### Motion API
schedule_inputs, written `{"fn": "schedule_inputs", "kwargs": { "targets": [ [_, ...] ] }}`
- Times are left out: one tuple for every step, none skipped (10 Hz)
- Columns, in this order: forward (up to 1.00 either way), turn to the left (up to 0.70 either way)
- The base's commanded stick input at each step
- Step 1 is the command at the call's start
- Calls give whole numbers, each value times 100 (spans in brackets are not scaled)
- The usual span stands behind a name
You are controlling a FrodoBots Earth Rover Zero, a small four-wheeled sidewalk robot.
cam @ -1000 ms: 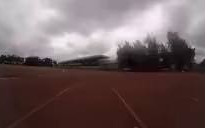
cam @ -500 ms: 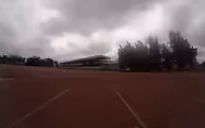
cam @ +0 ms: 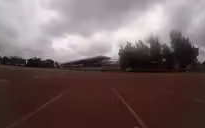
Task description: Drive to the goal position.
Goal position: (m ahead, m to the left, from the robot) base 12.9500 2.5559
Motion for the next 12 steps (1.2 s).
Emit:
{"fn": "schedule_inputs", "kwargs": {
  "targets": [
    [70, 0],
    [70, 0],
    [70, 0],
    [70, 0],
    [70, 0],
    [70, 0],
    [70, 0],
    [70, 0],
    [70, 0],
    [70, 0],
    [70, 0],
    [70, 0]
  ]
}}
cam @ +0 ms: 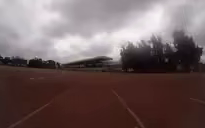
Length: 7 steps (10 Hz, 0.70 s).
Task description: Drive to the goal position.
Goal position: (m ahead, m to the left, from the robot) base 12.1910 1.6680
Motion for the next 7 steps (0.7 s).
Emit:
{"fn": "schedule_inputs", "kwargs": {
  "targets": [
    [70, 0],
    [70, 0],
    [70, 0],
    [70, 0],
    [70, 0],
    [70, 0],
    [70, 0]
  ]
}}
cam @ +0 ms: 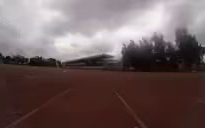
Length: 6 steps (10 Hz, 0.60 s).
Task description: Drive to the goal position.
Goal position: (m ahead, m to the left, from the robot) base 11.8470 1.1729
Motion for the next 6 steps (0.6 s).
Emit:
{"fn": "schedule_inputs", "kwargs": {
  "targets": [
    [70, 0],
    [70, 0],
    [70, 0],
    [70, 0],
    [70, 0],
    [70, 0]
  ]
}}
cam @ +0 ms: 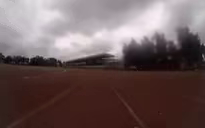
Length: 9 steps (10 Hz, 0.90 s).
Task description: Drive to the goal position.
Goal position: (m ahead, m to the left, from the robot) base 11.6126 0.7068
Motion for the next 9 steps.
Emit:
{"fn": "schedule_inputs", "kwargs": {
  "targets": [
    [70, 0],
    [70, 0],
    [70, 0],
    [70, 0],
    [70, 0],
    [70, 0],
    [70, 0],
    [70, 0],
    [70, 0]
  ]
}}
